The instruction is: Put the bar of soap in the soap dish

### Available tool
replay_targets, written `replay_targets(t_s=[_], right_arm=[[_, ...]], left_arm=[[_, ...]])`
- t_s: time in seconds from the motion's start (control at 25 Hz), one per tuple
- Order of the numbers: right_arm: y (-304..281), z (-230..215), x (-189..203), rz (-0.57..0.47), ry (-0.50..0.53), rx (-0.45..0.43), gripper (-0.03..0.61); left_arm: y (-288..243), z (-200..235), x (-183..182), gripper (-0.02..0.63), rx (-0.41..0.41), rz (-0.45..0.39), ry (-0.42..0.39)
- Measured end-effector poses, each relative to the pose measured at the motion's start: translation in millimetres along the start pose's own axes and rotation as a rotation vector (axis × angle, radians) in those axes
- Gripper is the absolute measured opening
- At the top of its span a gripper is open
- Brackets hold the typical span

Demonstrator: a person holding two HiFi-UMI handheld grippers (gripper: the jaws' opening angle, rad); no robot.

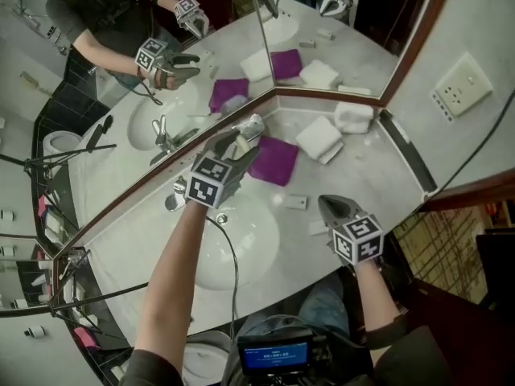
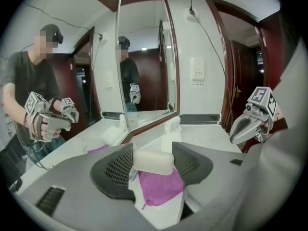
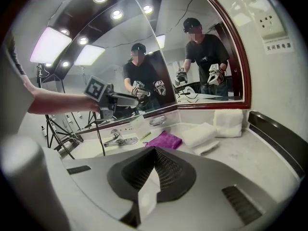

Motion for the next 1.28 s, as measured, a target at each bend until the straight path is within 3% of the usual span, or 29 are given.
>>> replay_targets(t_s=[0.36, 0.6, 0.88, 1.28], right_arm=[[14.5, 7.2, -24.1, -0.01, 0.045, 0.046, 0.006], [27.8, 10.9, -19.4, -0.001, 0.057, 0.068, 0.006], [47.7, 4.5, -17.6, -0.004, 0.08, 0.122, 0.006], [80.7, -48.7, 3.0, 0.001, 0.006, 0.23, 0.006]], left_arm=[[69.4, -39.0, 2.0, 0.247, -0.115, -0.187, 0.071], [87.5, -69.6, 7.9, 0.247, -0.12, -0.234, 0.057], [48.2, -115.8, 10.7, 0.247, -0.023, -0.249, 0.041], [-79.3, -192.4, 4.7, 0.247, 0.2, -0.187, 0.01]])
Point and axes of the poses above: the fingertips, and each gripper's own axes: y backward along the fingers, z to its left, x out of its underside, the point moved 10 cm from there along y, backward along the fingers, and after that the axes turned 3 degrees about x, right-handed, at the moved point
